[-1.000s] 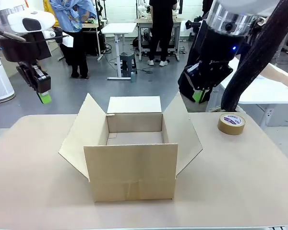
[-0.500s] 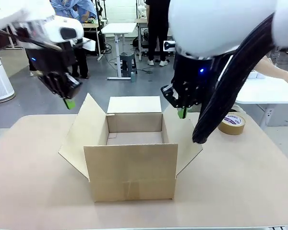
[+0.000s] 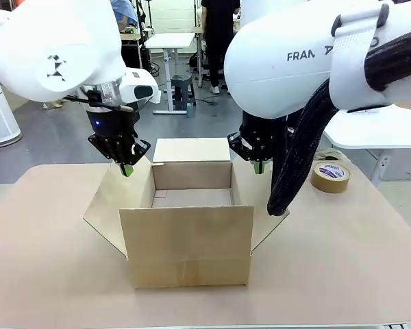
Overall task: Wrap the clocks to prevent damage.
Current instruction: Open the side flaps of the Package Box.
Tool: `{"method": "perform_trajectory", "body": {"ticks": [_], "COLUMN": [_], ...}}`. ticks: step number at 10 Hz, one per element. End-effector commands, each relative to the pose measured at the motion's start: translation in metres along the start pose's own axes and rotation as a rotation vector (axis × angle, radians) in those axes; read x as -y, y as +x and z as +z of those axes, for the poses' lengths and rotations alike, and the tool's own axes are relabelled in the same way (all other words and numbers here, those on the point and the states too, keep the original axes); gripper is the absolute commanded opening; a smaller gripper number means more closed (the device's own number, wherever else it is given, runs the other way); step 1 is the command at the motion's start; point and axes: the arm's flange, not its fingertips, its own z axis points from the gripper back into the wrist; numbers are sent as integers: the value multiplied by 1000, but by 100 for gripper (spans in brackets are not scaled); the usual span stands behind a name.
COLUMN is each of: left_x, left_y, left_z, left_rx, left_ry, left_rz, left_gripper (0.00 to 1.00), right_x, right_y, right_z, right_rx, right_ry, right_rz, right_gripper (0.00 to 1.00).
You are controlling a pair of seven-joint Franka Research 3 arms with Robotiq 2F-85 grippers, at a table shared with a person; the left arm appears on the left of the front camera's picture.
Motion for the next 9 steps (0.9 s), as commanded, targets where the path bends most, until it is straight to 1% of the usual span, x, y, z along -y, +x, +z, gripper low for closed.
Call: {"method": "perform_trajectory", "body": {"ticks": [1,4,7,9], "left_x": [-6,-31,-57,-67], "left_y": [6,11,5,0], "left_z": [-13,-38,-67,-86], "left_rx": [-3,-47,-106,-121], "left_ry": [66,90,72,36], "left_rz": [50,88,137,155], "left_gripper": [0,0,0,0], "right_x": [7,25,45,50], "right_y": [8,12,5,-1], "right_z": [-24,-56,-91,-113], "right_rx": [34,28,-8,-35], "right_ry": [14,7,-9,-2], "right_rz": [-12,-32,-67,-65], "right_gripper": [1,1,1,1]}}
